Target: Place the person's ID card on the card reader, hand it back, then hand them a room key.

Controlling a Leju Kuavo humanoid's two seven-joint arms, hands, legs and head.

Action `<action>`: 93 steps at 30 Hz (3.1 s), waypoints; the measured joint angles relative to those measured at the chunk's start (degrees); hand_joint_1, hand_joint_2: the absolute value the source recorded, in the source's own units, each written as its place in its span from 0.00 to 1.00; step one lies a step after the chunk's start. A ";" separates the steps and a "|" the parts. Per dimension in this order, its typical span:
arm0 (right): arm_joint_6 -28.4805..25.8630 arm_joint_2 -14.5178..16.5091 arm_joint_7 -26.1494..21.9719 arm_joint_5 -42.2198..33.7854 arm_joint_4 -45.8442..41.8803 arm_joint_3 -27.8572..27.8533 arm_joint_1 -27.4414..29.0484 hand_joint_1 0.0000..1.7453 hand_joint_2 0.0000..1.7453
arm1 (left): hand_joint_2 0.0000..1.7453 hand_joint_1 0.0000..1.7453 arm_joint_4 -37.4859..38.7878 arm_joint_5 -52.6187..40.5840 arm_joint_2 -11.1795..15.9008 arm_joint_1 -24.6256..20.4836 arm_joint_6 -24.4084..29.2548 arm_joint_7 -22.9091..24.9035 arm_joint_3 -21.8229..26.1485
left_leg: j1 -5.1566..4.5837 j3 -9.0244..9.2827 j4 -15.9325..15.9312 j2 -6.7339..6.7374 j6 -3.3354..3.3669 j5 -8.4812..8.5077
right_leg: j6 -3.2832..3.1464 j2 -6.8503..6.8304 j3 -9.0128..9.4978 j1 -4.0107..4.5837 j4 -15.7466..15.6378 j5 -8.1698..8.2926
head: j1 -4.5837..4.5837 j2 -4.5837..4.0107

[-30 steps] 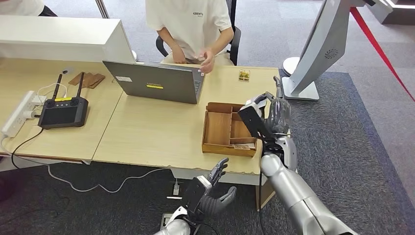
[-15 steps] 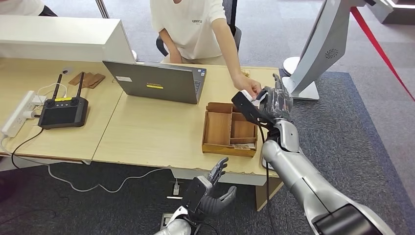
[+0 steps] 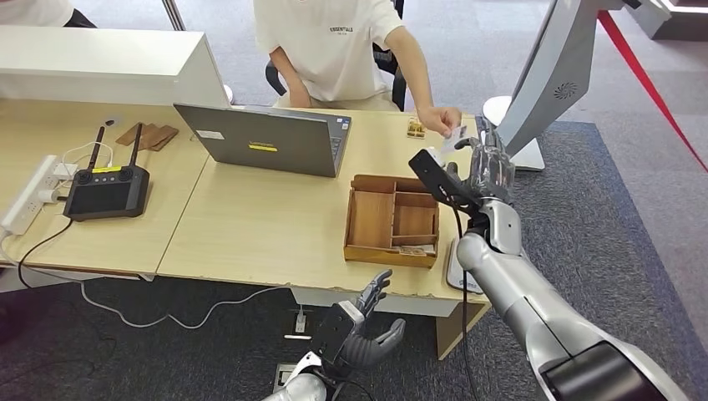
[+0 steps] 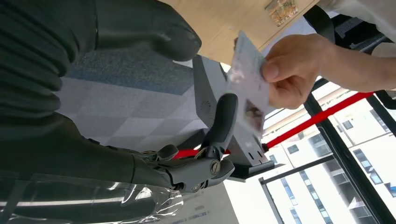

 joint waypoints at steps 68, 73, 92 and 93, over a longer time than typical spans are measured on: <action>-3.07 -4.62 -5.44 21.43 -31.25 -2.94 34.30 0.00 1.00 | 1.00 0.00 -8.05 -1.47 3.52 3.58 8.84 2.28 2.22 | 0.01 0.03 0.00 0.01 -0.01 0.01 | -0.02 0.00 0.04 0.01 0.01 0.01 | 0.01 0.00; -3.46 -3.32 -7.24 19.20 -26.79 -2.71 32.13 0.00 1.00 | 1.00 0.00 -7.85 -1.21 3.32 3.08 8.45 2.45 1.47 | 0.01 0.03 0.00 0.01 -0.01 0.01 | -0.02 0.00 0.04 0.01 0.01 0.01 | 0.01 0.00; -3.60 0.81 -10.31 15.35 -15.21 -2.33 25.90 0.00 1.00 | 1.00 0.00 -7.21 -0.42 3.11 2.46 7.95 2.05 0.51 | 0.01 0.03 0.00 0.01 -0.01 0.01 | -0.02 0.00 0.03 0.01 0.01 0.01 | 0.01 0.00; -3.66 0.92 -10.38 15.04 -14.77 -2.32 25.68 0.00 1.00 | 1.00 0.00 -7.18 -0.37 3.10 2.46 7.93 1.97 0.51 | 0.01 0.03 0.00 0.01 -0.01 0.01 | -0.02 0.00 0.03 0.01 0.01 0.01 | 0.01 0.00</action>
